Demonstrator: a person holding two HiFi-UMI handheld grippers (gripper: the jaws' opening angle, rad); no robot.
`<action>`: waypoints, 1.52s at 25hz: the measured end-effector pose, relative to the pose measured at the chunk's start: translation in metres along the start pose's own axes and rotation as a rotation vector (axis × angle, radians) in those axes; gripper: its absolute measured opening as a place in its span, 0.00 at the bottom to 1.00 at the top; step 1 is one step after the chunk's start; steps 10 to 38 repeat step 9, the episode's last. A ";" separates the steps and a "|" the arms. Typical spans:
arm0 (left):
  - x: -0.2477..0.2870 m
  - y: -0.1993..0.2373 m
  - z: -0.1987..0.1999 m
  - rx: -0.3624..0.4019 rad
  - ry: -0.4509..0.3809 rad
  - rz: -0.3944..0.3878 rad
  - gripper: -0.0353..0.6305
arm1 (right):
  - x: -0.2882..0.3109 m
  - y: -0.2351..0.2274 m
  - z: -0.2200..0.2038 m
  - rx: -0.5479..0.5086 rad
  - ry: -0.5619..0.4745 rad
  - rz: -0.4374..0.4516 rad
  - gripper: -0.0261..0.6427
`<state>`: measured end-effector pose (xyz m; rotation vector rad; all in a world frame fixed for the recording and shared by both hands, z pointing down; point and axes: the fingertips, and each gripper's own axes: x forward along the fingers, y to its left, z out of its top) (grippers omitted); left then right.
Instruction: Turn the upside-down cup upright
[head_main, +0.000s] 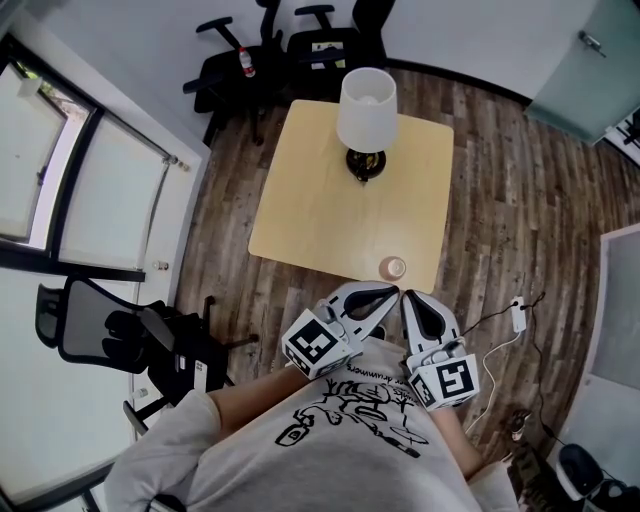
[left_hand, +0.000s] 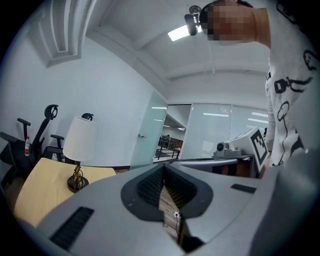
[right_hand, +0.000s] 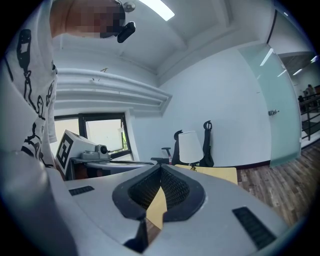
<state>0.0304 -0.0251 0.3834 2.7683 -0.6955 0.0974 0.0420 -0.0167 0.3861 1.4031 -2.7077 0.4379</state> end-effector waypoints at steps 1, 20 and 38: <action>0.000 0.000 0.000 -0.001 0.000 0.000 0.07 | 0.000 0.000 0.000 0.000 -0.001 -0.001 0.08; -0.006 -0.002 -0.002 -0.002 0.006 0.000 0.07 | -0.003 0.004 -0.003 0.011 -0.004 -0.009 0.08; -0.006 -0.002 -0.002 -0.002 0.006 0.000 0.07 | -0.003 0.004 -0.003 0.011 -0.004 -0.009 0.08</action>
